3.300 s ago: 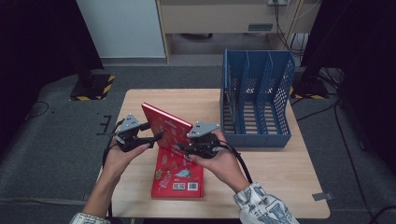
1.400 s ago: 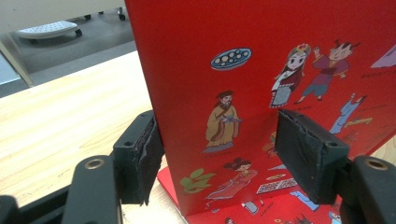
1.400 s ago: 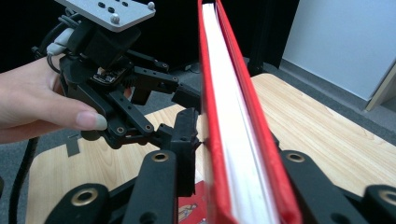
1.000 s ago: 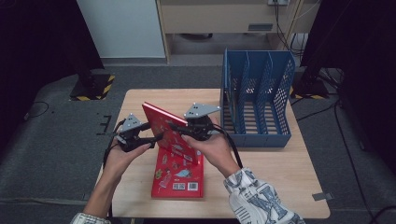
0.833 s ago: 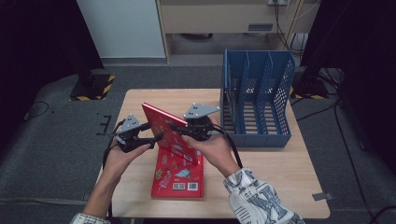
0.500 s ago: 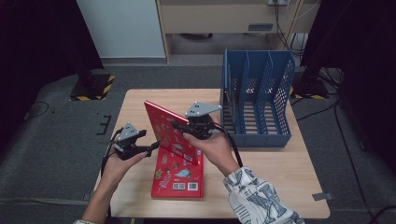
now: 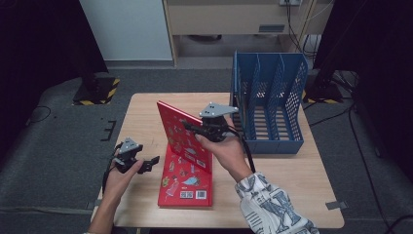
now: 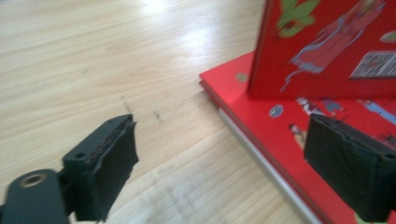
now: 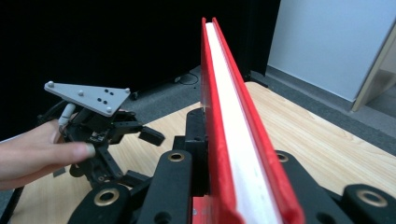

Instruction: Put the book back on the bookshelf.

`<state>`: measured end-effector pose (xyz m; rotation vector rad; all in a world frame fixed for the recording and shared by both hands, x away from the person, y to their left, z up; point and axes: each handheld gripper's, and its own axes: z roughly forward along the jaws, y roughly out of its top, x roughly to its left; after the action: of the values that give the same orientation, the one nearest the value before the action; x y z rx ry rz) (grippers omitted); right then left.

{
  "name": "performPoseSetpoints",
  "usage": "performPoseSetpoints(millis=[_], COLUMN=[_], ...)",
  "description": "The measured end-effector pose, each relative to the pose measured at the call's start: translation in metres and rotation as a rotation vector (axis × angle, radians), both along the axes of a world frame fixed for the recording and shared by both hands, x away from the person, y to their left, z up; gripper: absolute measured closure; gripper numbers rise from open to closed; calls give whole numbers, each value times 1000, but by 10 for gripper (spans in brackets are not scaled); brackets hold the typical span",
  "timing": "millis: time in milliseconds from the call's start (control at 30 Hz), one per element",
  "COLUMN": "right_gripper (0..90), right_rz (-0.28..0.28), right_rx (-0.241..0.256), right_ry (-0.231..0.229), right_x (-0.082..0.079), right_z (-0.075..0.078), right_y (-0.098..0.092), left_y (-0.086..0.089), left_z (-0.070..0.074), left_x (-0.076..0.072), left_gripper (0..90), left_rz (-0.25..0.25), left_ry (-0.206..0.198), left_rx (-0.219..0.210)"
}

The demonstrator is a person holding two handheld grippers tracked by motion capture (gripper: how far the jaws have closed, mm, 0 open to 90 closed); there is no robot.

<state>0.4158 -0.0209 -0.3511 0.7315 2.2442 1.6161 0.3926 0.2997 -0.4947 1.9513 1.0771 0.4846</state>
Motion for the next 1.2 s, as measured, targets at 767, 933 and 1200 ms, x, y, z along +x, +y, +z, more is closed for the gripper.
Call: performPoseSetpoints(millis=[767,933,1200], right_gripper=[792,792,792], right_rz=[-71,-94,-89], right_rx=[18,19,45], right_ry=[-24,-30,-20], right_x=[-7,-9,-6], right_z=[15,15,14], right_y=[-44,-51,-55], left_y=[11,10,11], left_z=[-20,-21,-26], left_x=[-5,-7,-7], left_gripper=[43,43,43], left_rz=[87,107,112], left_ry=[60,86,121], left_rx=[156,186,187])
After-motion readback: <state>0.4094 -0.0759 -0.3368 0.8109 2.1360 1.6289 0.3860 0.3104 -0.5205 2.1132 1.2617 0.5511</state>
